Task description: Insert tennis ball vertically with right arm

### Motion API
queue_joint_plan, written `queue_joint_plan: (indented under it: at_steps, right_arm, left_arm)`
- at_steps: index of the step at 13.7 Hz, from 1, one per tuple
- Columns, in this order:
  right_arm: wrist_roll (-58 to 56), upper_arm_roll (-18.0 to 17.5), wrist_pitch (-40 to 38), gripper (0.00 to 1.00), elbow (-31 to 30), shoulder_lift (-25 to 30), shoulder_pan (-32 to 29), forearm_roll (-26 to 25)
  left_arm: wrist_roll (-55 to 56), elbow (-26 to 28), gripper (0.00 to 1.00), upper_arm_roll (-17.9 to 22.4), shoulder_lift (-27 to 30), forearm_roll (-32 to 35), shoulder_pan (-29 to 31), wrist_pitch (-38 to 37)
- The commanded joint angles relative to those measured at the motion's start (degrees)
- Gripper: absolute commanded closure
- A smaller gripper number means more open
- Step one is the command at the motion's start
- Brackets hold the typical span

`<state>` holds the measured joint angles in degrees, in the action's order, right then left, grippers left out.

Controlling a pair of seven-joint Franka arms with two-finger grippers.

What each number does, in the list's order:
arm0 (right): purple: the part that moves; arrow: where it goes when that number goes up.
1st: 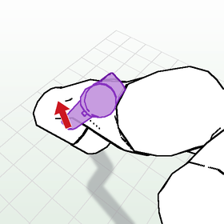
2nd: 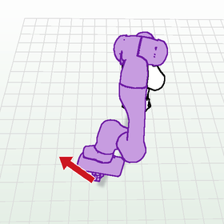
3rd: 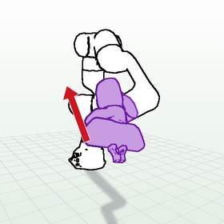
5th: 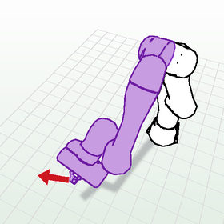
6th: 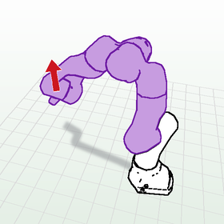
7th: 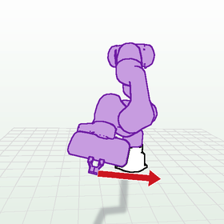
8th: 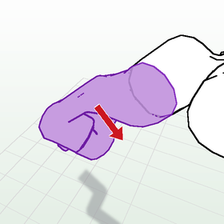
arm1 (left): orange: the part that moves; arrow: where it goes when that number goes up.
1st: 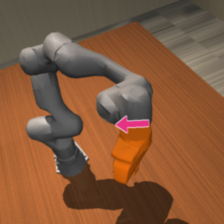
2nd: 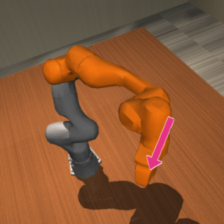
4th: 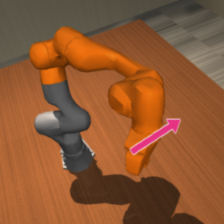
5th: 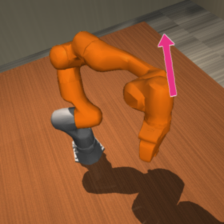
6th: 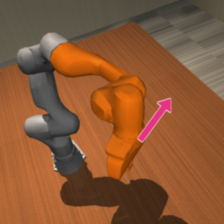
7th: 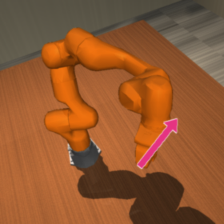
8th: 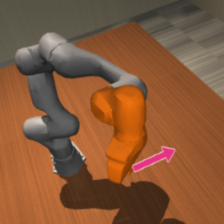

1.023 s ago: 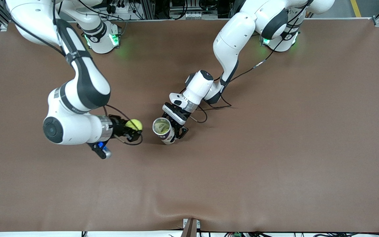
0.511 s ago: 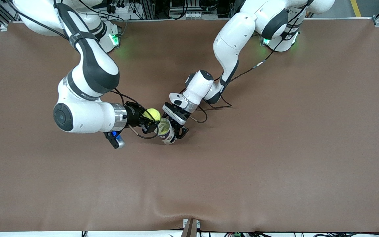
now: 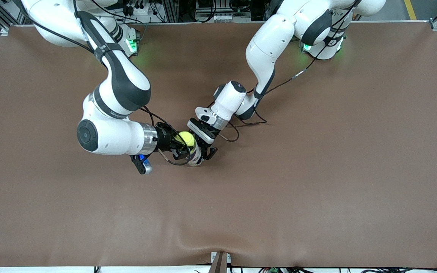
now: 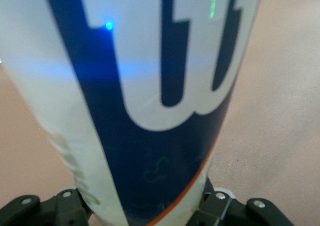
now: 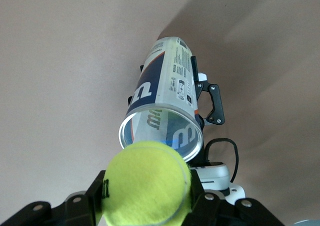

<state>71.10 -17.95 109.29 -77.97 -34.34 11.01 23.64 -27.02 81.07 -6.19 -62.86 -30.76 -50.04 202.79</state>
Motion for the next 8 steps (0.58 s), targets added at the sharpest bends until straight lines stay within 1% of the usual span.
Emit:
queue_joint_plan:
  at_steps: [1, 2, 3, 8]
  right_arm:
    - [0.88, 0.28, 0.31, 0.2, 0.1, -0.29, 0.24, 0.18]
    - [0.97, 0.37, 0.31, 0.02, 0.01, -0.29, 0.24, -0.35]
    - [0.97, 0.37, 0.31, 0.0, -0.08, -0.29, 0.24, -0.87]
    - [0.97, 0.37, 0.13, 0.0, -0.25, -0.12, -0.19, -0.88]
  left_arm:
    - [-0.23, -1.09, 0.22, 0.48, -0.59, -0.36, -0.49, 0.77]
    - [-0.23, -1.09, 0.22, 0.48, -0.59, -0.36, -0.49, 0.77]
    - [-0.23, -1.09, 0.22, 0.48, -0.59, -0.36, -0.49, 0.77]
    - [-0.23, -1.0, 0.22, 0.48, -0.59, -0.36, -0.49, 0.77]
